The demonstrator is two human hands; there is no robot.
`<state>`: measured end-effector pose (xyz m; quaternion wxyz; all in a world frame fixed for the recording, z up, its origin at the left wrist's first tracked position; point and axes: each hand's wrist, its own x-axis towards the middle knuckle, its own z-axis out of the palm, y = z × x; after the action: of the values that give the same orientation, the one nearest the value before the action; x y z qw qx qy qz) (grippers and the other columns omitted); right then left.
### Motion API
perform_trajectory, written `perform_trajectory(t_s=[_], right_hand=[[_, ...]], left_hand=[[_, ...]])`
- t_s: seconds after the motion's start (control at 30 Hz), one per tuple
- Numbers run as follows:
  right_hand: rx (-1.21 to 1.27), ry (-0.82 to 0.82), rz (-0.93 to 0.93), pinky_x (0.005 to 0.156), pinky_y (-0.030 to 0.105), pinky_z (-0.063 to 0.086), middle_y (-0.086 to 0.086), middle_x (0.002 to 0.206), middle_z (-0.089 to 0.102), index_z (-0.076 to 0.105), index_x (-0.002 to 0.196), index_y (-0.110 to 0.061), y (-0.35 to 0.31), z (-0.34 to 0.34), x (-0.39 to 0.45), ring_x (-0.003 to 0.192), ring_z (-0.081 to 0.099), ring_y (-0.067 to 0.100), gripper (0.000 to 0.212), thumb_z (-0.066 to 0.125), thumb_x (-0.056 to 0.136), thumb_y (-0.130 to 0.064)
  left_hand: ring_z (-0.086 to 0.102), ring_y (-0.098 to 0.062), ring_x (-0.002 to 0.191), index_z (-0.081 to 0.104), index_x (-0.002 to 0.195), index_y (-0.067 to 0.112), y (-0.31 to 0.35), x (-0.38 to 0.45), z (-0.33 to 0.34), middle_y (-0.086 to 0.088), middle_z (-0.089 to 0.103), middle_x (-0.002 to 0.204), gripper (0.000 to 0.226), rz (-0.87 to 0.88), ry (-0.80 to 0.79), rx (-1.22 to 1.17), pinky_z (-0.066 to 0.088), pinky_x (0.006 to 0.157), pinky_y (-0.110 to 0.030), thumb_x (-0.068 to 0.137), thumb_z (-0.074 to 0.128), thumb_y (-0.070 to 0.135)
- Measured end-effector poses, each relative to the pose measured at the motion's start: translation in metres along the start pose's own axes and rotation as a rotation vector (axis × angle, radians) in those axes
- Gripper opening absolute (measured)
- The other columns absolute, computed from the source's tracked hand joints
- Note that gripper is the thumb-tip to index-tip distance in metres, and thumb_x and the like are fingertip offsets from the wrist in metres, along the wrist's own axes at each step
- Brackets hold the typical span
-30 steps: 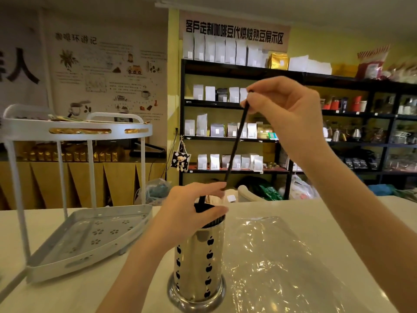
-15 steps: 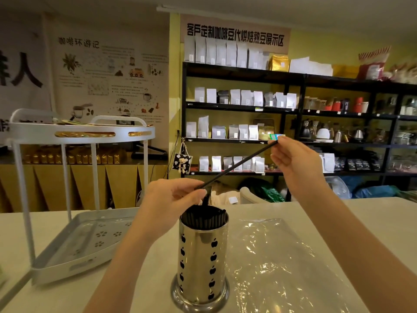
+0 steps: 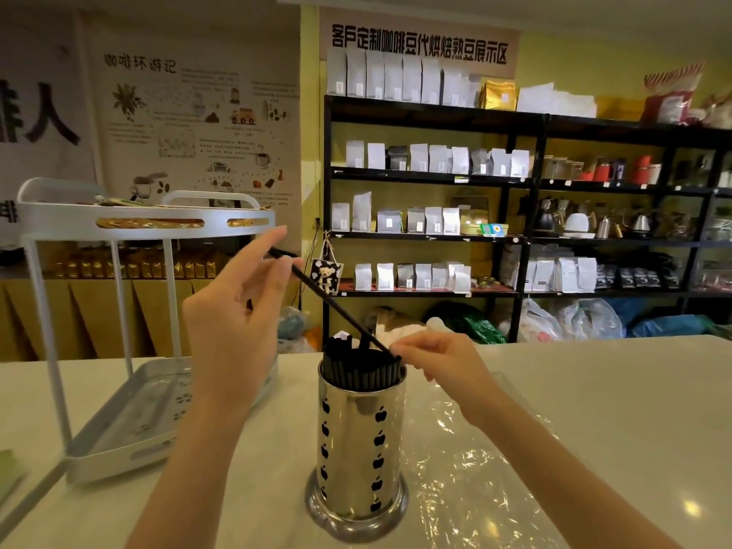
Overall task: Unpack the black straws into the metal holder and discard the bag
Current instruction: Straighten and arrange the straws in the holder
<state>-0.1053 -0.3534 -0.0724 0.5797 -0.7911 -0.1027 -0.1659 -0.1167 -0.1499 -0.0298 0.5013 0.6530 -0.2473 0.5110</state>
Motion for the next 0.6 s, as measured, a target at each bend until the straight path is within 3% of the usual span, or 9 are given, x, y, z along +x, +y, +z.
perform_trajectory(t_s=[0.1,0.3,0.4,0.5,0.6], right_hand=[[-0.051,-0.056,-0.035,0.054,0.003,0.04,-0.006,0.074,0.066,0.072,0.079,-0.021,0.001,0.002,-0.005,0.059,0.056,-0.013,0.015,0.06,0.084,-0.014],[-0.034,-0.059,-0.097,0.072,0.014,0.043,-0.007,0.083,0.069,0.07,0.088,-0.022,0.0,-0.005,-0.011,0.077,0.059,-0.01,0.022,0.05,0.087,-0.013],[-0.12,-0.058,-0.206,0.08,0.016,0.047,-0.011,0.088,0.072,0.069,0.094,-0.028,0.007,-0.005,-0.018,0.088,0.063,0.002,0.02,0.057,0.084,-0.015],[-0.261,-0.011,-0.338,0.079,0.01,0.04,-0.019,0.088,0.07,0.066,0.094,-0.035,0.011,-0.003,-0.021,0.088,0.063,0.002,0.024,0.065,0.082,-0.014],[-0.33,0.019,-0.393,0.076,0.003,0.039,-0.023,0.081,0.067,0.067,0.092,-0.031,0.01,-0.002,-0.021,0.09,0.06,0.0,0.018,0.064,0.083,-0.016]], left_hand=[[0.059,0.016,0.084,0.047,0.119,0.022,0.002,-0.002,0.004,0.021,0.06,0.089,0.035,0.022,-0.155,0.001,0.046,0.075,-0.004,0.084,0.052,0.015],[0.055,0.021,0.079,0.047,0.118,0.026,-0.005,-0.01,0.017,0.013,0.063,0.087,0.036,0.025,-0.363,0.101,0.044,0.066,-0.001,0.084,0.052,0.017],[0.06,0.006,0.075,0.053,0.117,0.027,-0.011,-0.015,0.022,0.012,0.065,0.088,0.033,0.0,-0.441,0.177,0.05,0.062,-0.011,0.085,0.052,0.019],[0.062,-0.011,0.083,0.059,0.115,0.026,-0.014,-0.019,0.026,0.001,0.071,0.093,0.03,-0.029,-0.509,0.237,0.05,0.074,-0.024,0.086,0.052,0.021],[0.057,-0.009,0.093,0.063,0.111,0.024,-0.016,-0.021,0.03,0.002,0.07,0.099,0.027,-0.048,-0.573,0.275,0.047,0.087,-0.032,0.087,0.052,0.021]])
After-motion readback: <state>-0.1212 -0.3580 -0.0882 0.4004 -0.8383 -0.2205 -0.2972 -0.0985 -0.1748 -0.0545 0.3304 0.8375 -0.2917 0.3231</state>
